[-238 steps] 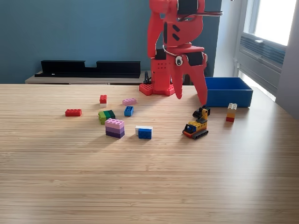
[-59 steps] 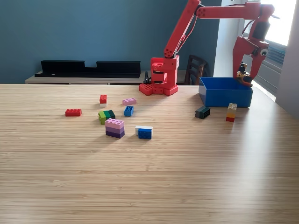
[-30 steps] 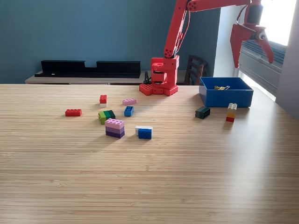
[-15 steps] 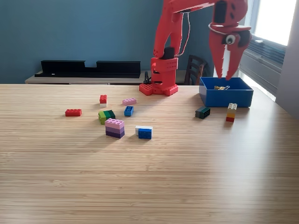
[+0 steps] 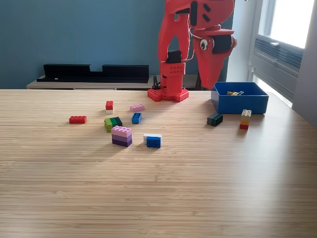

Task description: Grasp a lego block and put it in the bin.

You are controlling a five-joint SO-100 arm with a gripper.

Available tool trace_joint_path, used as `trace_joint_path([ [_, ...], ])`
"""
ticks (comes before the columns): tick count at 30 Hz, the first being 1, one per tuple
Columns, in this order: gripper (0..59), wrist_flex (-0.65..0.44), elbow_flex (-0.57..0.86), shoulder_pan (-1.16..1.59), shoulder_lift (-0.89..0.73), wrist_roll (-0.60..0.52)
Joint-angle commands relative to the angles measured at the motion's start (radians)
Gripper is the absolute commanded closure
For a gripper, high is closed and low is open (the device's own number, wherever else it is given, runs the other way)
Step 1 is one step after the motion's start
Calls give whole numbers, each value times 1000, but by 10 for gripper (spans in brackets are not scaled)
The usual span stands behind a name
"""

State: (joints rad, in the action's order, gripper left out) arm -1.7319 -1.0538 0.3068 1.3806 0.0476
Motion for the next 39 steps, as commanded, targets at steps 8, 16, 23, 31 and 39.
trace_joint_path([
  [8, 545, -51, 20, -15, 118, 5],
  [16, 545, -51, 3, -55, 118, 23],
  [23, 545, -51, 15, -52, 118, 23],
  [31, 545, -51, 11, -64, 118, 34],
  [39, 545, -51, -11, -101, 118, 57],
])
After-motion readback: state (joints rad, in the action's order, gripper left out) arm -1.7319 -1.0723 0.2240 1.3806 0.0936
